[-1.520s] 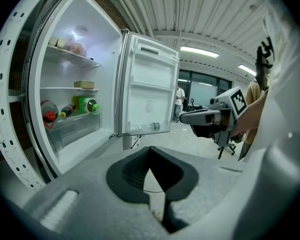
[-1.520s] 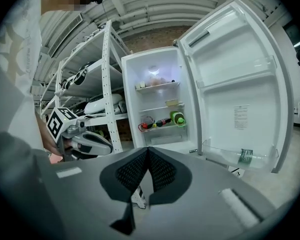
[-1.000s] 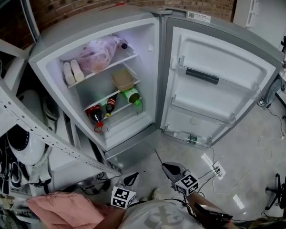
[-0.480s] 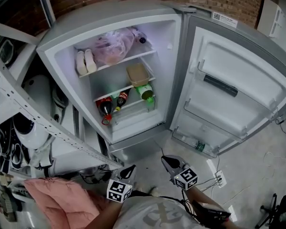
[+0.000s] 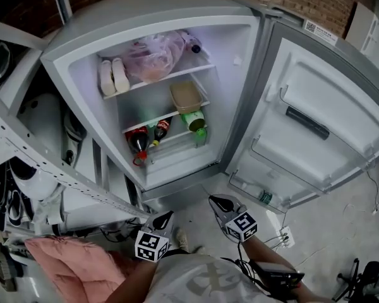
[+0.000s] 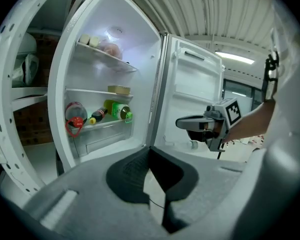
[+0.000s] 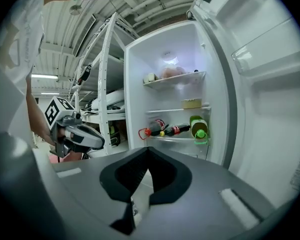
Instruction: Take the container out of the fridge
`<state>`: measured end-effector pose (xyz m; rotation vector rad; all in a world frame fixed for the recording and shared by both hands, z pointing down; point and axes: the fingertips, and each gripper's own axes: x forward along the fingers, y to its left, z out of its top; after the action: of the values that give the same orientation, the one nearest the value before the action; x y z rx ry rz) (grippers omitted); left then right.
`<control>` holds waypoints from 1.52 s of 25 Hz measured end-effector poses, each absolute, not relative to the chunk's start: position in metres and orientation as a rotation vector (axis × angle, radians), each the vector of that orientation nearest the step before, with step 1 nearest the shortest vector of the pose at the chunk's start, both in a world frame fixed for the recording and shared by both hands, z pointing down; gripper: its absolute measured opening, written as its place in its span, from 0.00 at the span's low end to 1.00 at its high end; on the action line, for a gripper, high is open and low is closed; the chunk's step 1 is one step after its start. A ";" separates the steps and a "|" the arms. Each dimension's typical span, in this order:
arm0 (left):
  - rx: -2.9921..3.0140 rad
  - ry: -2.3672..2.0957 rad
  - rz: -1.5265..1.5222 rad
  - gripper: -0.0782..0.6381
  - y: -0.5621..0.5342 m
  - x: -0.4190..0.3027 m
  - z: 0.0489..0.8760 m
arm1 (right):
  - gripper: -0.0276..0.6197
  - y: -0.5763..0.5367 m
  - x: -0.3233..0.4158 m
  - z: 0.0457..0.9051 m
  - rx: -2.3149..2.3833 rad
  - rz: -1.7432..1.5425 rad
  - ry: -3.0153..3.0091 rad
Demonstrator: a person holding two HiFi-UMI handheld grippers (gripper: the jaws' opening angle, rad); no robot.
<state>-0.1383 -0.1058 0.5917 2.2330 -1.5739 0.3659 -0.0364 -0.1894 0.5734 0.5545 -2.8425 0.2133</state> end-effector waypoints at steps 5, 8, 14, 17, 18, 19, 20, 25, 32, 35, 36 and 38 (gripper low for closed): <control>2.292 -1.556 0.334 0.11 -0.136 -0.150 0.581 | 0.05 -0.219 -0.060 0.570 0.570 0.175 -2.825; 2.317 -1.544 0.323 0.11 -0.153 -0.161 0.576 | 0.05 -0.236 -0.078 0.566 0.578 0.138 -2.817; 2.382 -1.489 0.321 0.11 -0.182 -0.179 0.570 | 0.05 -0.270 -0.110 0.556 0.595 0.001 -2.779; 2.413 -1.455 0.316 0.11 -0.193 -0.183 0.564 | 0.05 -0.287 -0.125 0.544 0.599 -0.093 -2.768; 2.423 -1.443 0.319 0.11 -0.197 -0.184 0.563 | 0.05 -0.293 -0.131 0.538 0.604 -0.120 -2.770; 2.432 -1.433 0.324 0.11 -0.200 -0.185 0.562 | 0.05 -0.300 -0.136 0.532 0.613 -0.145 -2.769; 2.440 -1.425 0.328 0.11 -0.203 -0.186 0.562 | 0.05 -0.307 -0.141 0.527 0.625 -0.171 -2.766; 2.465 -1.394 0.336 0.11 -0.218 -0.188 0.560 | 0.05 -0.346 -0.159 0.507 0.684 -0.293 -2.715; 2.504 -1.347 0.356 0.11 -0.230 -0.183 0.559 | 0.05 -0.398 -0.177 0.481 0.751 -0.484 -2.569; 2.526 -1.326 0.371 0.11 -0.235 -0.178 0.557 | 0.05 -0.414 -0.184 0.470 0.757 -0.560 -2.495; 2.533 -1.319 0.374 0.11 -0.237 -0.177 0.556 | 0.05 -0.419 -0.186 0.468 0.758 -0.588 -2.475; 2.543 -1.309 0.379 0.11 -0.240 -0.175 0.555 | 0.05 -0.427 -0.191 0.465 0.757 -0.649 -2.431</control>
<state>-0.1747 -0.2399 0.5547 2.5434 -1.3093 0.3789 -0.1909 -0.4268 0.4646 0.7567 -2.4313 -0.6489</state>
